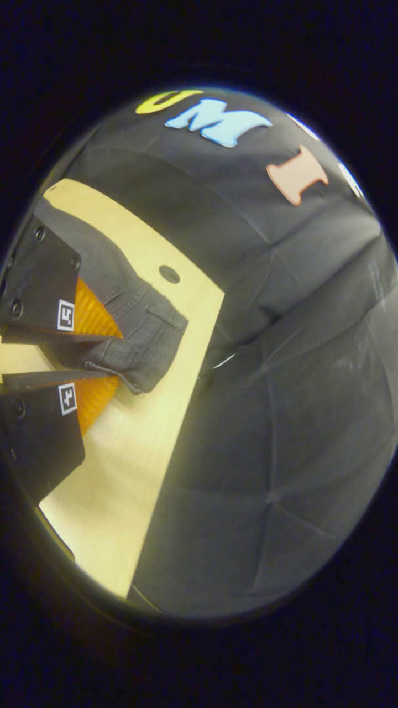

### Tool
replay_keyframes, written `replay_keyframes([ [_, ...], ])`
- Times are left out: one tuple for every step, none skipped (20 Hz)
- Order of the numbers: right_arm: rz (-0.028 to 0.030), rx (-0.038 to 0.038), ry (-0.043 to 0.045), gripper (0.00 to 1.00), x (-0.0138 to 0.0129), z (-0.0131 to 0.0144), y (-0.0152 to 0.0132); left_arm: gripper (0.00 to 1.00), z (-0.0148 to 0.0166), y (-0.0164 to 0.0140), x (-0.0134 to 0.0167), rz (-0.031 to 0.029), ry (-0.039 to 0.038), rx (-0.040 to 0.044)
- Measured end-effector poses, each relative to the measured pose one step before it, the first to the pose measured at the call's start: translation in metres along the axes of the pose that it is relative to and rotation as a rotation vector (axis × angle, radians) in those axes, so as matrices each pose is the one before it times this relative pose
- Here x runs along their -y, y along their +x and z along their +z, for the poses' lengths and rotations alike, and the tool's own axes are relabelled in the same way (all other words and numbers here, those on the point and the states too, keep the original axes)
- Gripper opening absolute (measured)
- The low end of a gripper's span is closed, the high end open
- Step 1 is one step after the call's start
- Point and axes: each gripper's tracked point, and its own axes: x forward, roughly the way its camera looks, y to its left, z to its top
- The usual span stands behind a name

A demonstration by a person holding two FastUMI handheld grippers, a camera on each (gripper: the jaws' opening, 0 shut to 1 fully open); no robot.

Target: Grasp the waist and the cuffs of the jeans and fold them to make the two legs overlap; first hold the waist and fold one-third of the jeans toward the cuffs, then hold the cuffs and fold the remaining one-third in the same direction to finish folding.

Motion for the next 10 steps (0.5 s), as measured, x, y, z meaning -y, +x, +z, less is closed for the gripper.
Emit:
replay_keyframes([
  [0.01691,0.02441,-0.00252,0.16,-0.00244,0.00568,-0.01087,0.99,0.00244,-0.00081,-0.00114,0.00617,0.00753,0.01609],
  [0.01052,0.02352,-0.00175,0.19,0.00401,0.0067,-0.01116,0.99,0.00405,-0.00107,-0.00188,0.01026,0.00934,0.02411],
  [0.00802,0.02629,-0.00553,0.15,0.00017,0.00733,-0.01252,0.99,0.00291,-0.0001,-0.00017,0.00411,0.01079,0.01767],
  [0.00513,0.02755,-0.00774,0.19,-0.0012,0.00561,-0.00994,0.99,0.0003,-0.00091,0.00077,-0.00495,0.00726,0.00667],
  [0.00547,0.02556,-0.01169,0.19,-0.00253,0.00638,-0.01004,0.99,0.00048,0.0001,0.00098,-0.00709,0.00274,0.00445],
  [0.00359,0.0311,-0.01741,0.19,-0.00424,0.00558,-0.00941,0.99,0.00179,-0.00047,-0.00008,-0.0095,0.00059,0.00607],
  [0.01254,0.03354,-0.02498,0.19,-0.00696,0.00783,-0.01036,0.99,0.00142,-0.00071,0.00044,-0.0072,-0.00059,0.00779],
  [0.01864,0.03715,-0.02882,0.19,-0.00974,0.00932,-0.0167,0.99,0.00106,-0.00119,0.0016,-0.00948,-0.00087,0.00817],
  [0.0258,0.04204,-0.02996,0.19,-0.01357,0.00998,-0.01629,0.99,0.00095,-0.0012,0.00131,-0.00742,-0.00017,0.00807],
  [0.02501,0.03758,-0.03205,0.19,-0.01152,0.01009,-0.01623,0.99,0.00057,-0.00174,0.00221,-0.00877,0.00316,0.00669],
])
